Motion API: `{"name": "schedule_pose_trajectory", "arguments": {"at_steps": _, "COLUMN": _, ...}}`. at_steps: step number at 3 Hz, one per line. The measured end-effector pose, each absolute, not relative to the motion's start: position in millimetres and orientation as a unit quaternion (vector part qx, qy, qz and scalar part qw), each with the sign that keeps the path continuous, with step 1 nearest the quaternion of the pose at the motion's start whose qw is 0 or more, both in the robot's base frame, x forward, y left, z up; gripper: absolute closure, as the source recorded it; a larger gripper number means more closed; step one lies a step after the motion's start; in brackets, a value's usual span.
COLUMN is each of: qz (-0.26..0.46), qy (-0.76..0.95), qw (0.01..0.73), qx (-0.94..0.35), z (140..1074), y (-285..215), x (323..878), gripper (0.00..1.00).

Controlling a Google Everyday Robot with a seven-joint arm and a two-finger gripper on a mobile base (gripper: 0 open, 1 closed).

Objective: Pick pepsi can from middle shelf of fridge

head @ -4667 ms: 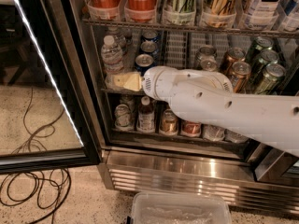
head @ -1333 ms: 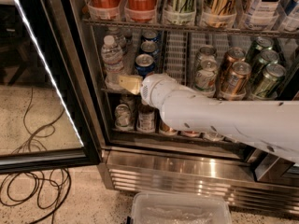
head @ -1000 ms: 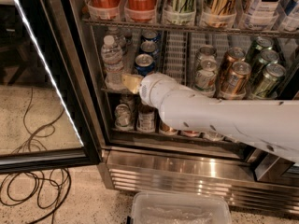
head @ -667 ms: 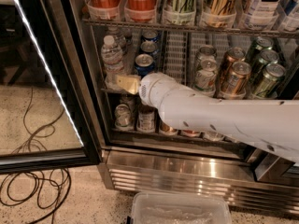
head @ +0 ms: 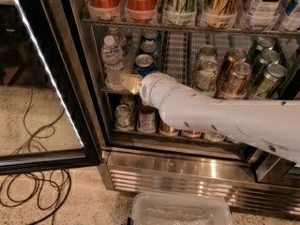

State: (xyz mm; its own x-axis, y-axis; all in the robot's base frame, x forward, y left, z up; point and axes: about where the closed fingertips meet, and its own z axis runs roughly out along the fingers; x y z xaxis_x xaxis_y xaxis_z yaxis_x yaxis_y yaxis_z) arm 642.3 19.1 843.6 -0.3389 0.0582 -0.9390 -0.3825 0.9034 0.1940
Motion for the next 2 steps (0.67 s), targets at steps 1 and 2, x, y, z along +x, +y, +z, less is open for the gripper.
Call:
{"name": "schedule_pose_trajectory", "arguments": {"at_steps": 1, "qz": 0.194, "qy": 0.794, "qw": 0.567, "qx": -0.104, "z": 845.1, "y": 19.9, "x": 643.4, "gripper": 0.21}}
{"name": "schedule_pose_trajectory", "arguments": {"at_steps": 2, "qz": 0.191, "qy": 0.793, "qw": 0.569, "qx": -0.107, "z": 846.9, "y": 20.5, "x": 647.6, "gripper": 0.21}}
